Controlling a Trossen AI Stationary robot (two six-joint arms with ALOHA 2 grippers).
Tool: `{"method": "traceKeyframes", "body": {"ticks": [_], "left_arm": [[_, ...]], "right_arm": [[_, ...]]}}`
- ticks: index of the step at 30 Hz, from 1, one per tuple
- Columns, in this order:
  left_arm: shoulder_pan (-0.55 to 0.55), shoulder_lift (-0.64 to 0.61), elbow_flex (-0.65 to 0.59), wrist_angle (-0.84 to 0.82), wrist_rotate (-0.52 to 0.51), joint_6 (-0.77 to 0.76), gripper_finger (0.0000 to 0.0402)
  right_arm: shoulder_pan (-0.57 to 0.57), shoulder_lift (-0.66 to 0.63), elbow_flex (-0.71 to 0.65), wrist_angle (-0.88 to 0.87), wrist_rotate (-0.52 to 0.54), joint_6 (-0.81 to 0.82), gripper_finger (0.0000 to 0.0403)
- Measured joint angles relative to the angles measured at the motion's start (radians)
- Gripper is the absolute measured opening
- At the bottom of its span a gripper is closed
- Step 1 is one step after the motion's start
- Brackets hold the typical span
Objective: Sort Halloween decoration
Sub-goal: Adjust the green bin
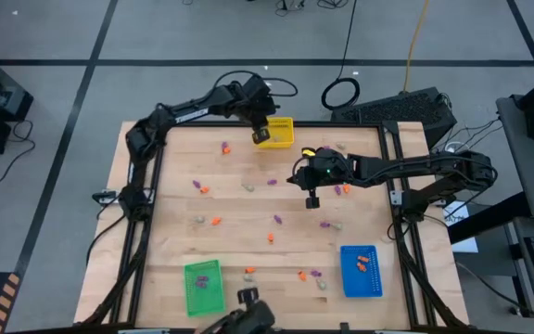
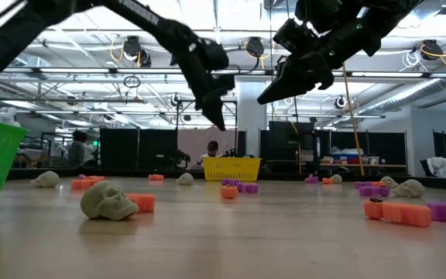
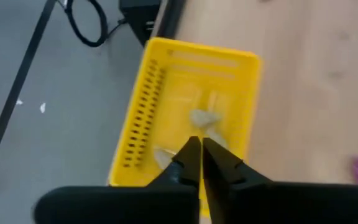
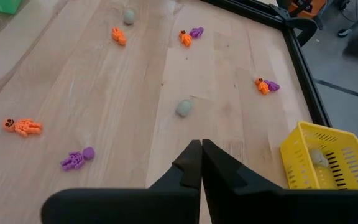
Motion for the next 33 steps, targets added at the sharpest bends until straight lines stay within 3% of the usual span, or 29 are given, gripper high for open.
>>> {"method": "traceKeyframes", "body": {"ticks": [6, 11, 17, 25, 30, 33], "left_arm": [[-0.081, -0.145, -0.147, -0.018, -0.039, -0.02, 0.0001], [-0.152, -0.291, -0.359, 0.015, -0.122, -0.052, 0.0], [-0.272, -0.525, -0.577, -0.052, -0.13, -0.18, 0.0], [-0.568, -0.75, -0.628, -0.373, -0.127, -0.483, 0.0], [-0.749, -0.758, -0.63, -0.507, -0.075, -0.675, 0.0], [-0.845, -0.741, -0.63, -0.489, -0.013, -0.74, 0.0]], "right_arm": [[0.0, 0.0, 0.0, -0.007, 0.0, 0.0, 0.0], [0.0, 0.0, 0.0, -0.005, -0.001, 0.0, 0.0], [0.0, 0.0, 0.0, 0.005, -0.001, 0.001, 0.0], [0.0, 0.0, 0.0, 0.025, 0.0, 0.016, 0.0], [0.0, 0.0, 0.0, 0.024, 0.0, 0.019, 0.0], [0.0, 0.0, 0.0, 0.024, 0.0, 0.025, 0.0]]}}
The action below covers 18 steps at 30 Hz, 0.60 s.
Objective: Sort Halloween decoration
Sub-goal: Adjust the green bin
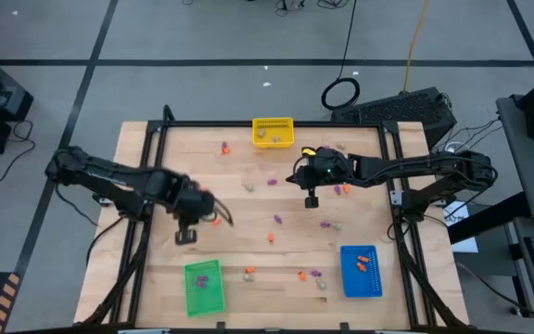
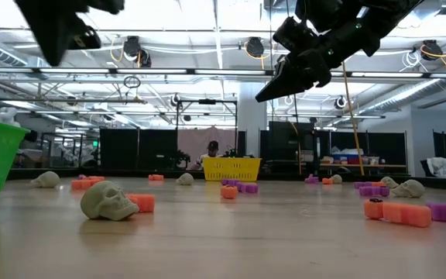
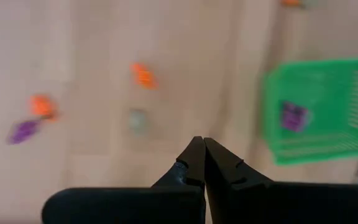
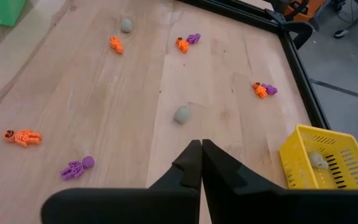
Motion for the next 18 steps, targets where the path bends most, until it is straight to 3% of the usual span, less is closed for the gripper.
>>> {"method": "traceKeyframes", "body": {"ticks": [7, 13, 18], "left_arm": [[-0.161, 0.059, -0.04, 0.146, 0.052, -0.12, 0.0], [-0.223, 0.068, -0.219, 0.41, 0.114, -0.212, 0.0], [-0.27, 0.067, -0.314, 0.536, 0.173, -0.297, 0.0]], "right_arm": [[0.0, 0.0, 0.0, -0.008, 0.0, 0.002, 0.0], [0.0, 0.0, 0.0, -0.008, 0.0, 0.001, 0.0], [0.0, 0.0, 0.0, -0.008, 0.0, 0.0, 0.0]]}}
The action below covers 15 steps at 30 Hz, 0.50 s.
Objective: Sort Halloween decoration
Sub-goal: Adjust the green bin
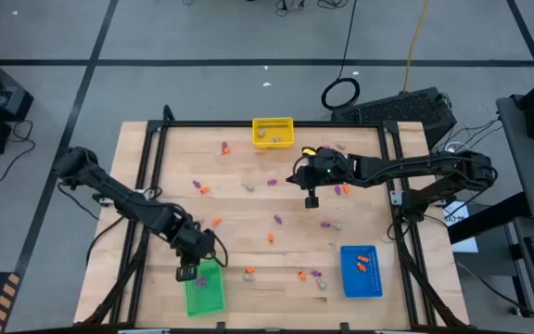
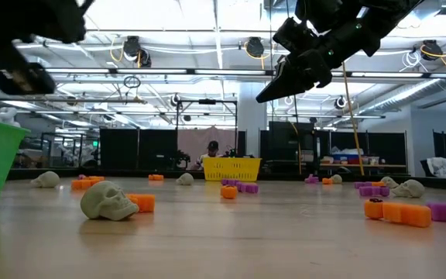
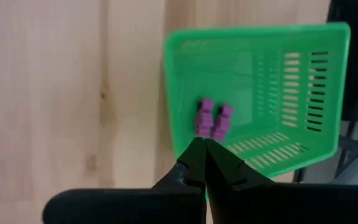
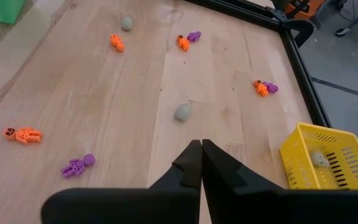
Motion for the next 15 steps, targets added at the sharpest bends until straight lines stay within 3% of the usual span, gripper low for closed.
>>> {"method": "traceKeyframes", "body": {"ticks": [15], "left_arm": [[-0.039, 0.077, -0.036, 0.021, -0.034, -0.062, 0.0]], "right_arm": [[0.0, 0.0, 0.0, 0.003, 0.0, -0.002, 0.0]]}}
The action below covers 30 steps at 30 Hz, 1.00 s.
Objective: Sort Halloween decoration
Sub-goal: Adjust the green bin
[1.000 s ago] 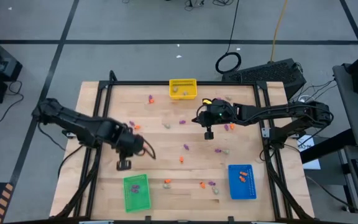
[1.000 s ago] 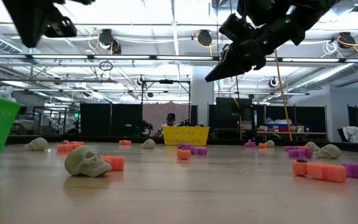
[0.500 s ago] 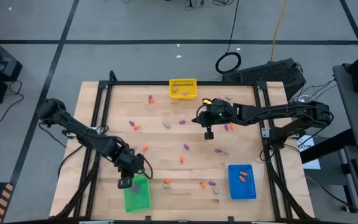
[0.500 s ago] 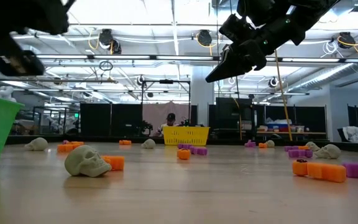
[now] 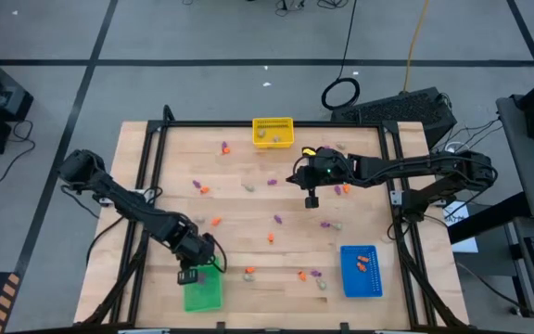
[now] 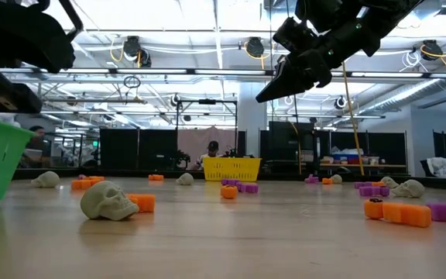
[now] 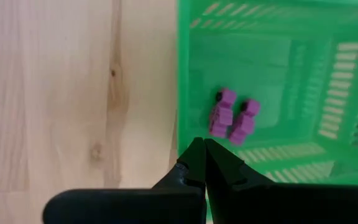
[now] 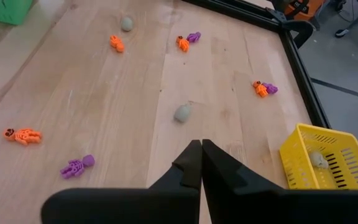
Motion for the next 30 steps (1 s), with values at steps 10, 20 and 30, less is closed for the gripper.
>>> {"method": "traceKeyframes", "body": {"ticks": [10, 20, 30], "left_arm": [[0.001, 0.0, 0.026, -0.109, -0.079, 0.0, 0.0], [0.055, -0.004, 0.027, -0.154, -0.176, 0.035, 0.0], [0.102, -0.037, 0.058, -0.183, -0.194, 0.064, 0.0]], "right_arm": [[0.0, 0.0, 0.0, 0.001, 0.0, 0.0, 0.0], [0.0, 0.0, 0.0, 0.001, 0.0, -0.004, 0.0], [0.0, 0.0, 0.0, 0.001, 0.0, -0.008, 0.0]]}}
